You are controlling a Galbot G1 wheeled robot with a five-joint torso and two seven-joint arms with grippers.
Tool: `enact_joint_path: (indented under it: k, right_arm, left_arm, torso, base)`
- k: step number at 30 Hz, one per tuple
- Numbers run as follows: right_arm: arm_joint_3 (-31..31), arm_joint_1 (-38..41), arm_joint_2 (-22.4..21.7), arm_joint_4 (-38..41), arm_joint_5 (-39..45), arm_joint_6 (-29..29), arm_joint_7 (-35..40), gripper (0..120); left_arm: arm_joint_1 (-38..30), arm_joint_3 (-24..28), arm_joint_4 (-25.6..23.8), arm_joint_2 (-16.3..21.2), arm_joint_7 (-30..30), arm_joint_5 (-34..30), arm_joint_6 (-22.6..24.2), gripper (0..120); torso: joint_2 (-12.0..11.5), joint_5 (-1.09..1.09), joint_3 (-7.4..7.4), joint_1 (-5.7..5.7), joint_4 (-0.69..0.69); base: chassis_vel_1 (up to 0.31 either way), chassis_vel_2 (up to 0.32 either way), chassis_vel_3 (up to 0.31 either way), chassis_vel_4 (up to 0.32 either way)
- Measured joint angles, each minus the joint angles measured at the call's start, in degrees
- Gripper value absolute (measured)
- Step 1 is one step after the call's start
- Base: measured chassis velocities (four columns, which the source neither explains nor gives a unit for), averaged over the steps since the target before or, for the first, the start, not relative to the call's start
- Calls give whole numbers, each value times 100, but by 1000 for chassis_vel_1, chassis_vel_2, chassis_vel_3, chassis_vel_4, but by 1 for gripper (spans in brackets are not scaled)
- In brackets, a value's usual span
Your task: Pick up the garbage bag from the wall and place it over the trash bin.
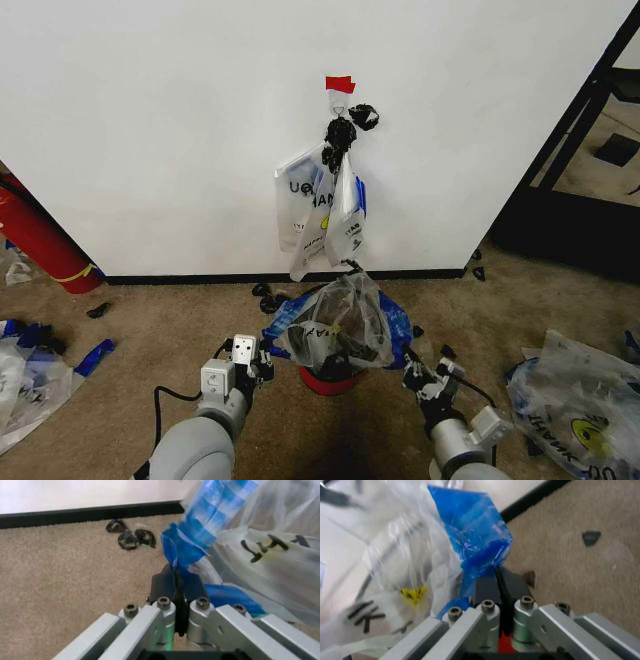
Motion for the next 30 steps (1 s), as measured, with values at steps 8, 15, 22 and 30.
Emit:
enact_joint_path:
  k: [8, 15, 22, 30]
  right_arm:
    - [-34, 119, 14, -204, -31, -163, 145, 0]
    - [-37, 597, 18, -427, 170, -372, 360, 0]
    - [-34, 1043, -29, -637, 379, -607, 542, 0]
    - [-14, 1387, -60, -831, 532, -749, 658, 0]
  left_arm:
    - [-3, 96, 165, 118, 33, -26, 133, 0]
    - [-272, 229, 472, 51, 31, -191, 202, 0]
    - [-505, 315, 734, -8, 10, -338, 248, 0]
    - [-773, 445, 882, -51, 3, -352, 248, 0]
  torso:
    - [0, 0, 0, 0, 0]
    - [0, 0, 0, 0, 0]
    - [0, 0, 1, 0, 0]
    - [0, 0, 1, 0, 0]
  base:
    - [0, 0, 0, 0]
    - [0, 0, 0, 0]
    - [0, 0, 0, 0]
    - [0, 0, 0, 0]
